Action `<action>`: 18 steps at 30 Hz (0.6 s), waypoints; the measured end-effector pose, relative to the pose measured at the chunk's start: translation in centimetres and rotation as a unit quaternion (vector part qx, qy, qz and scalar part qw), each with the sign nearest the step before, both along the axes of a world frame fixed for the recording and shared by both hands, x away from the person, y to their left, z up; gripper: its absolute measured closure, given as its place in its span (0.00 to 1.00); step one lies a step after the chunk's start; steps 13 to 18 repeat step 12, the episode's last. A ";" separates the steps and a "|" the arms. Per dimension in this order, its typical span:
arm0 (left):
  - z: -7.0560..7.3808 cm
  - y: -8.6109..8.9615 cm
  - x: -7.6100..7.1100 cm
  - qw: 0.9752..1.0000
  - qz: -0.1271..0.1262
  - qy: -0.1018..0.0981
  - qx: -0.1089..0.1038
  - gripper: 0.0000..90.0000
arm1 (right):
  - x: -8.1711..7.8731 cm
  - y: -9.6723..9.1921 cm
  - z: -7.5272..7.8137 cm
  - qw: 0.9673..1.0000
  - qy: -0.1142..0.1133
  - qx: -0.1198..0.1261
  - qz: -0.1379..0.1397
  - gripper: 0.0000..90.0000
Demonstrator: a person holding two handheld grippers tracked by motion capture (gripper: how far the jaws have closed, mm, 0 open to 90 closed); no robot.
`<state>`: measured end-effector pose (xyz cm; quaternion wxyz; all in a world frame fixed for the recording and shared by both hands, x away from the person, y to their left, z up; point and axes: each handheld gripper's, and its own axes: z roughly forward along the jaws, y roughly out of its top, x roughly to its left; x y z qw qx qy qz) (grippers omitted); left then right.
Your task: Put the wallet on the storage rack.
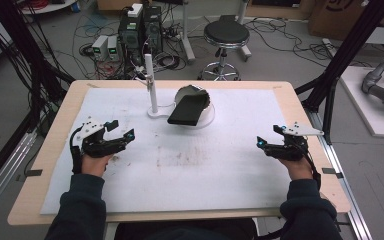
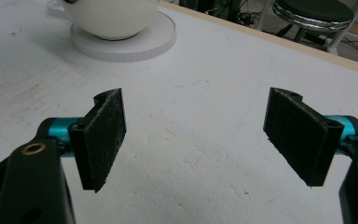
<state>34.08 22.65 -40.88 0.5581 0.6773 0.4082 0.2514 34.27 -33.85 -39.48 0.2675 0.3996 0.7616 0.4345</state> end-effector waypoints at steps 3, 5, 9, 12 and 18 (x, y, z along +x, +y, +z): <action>0.0 0.0 0.0 1.000 0.000 0.001 0.001 0.28 | 0.0 0.0 0.0 1.000 0.001 -0.001 0.001 0.24; 0.0 0.0 0.0 1.000 0.000 0.002 0.002 0.28 | 0.0 0.0 0.0 1.000 0.000 -0.001 0.001 0.24; -0.1 0.0 0.1 1.000 0.002 0.003 0.001 0.28 | 0.1 -0.1 0.0 1.000 0.001 0.000 0.002 0.24; -0.1 0.0 0.1 1.000 0.004 0.003 0.002 0.28 | 0.1 -0.1 -0.1 1.000 0.001 0.001 0.002 0.24; -0.1 0.0 0.1 1.000 0.004 0.003 0.002 0.28 | 0.1 -0.1 -0.1 1.000 0.001 0.001 0.002 0.24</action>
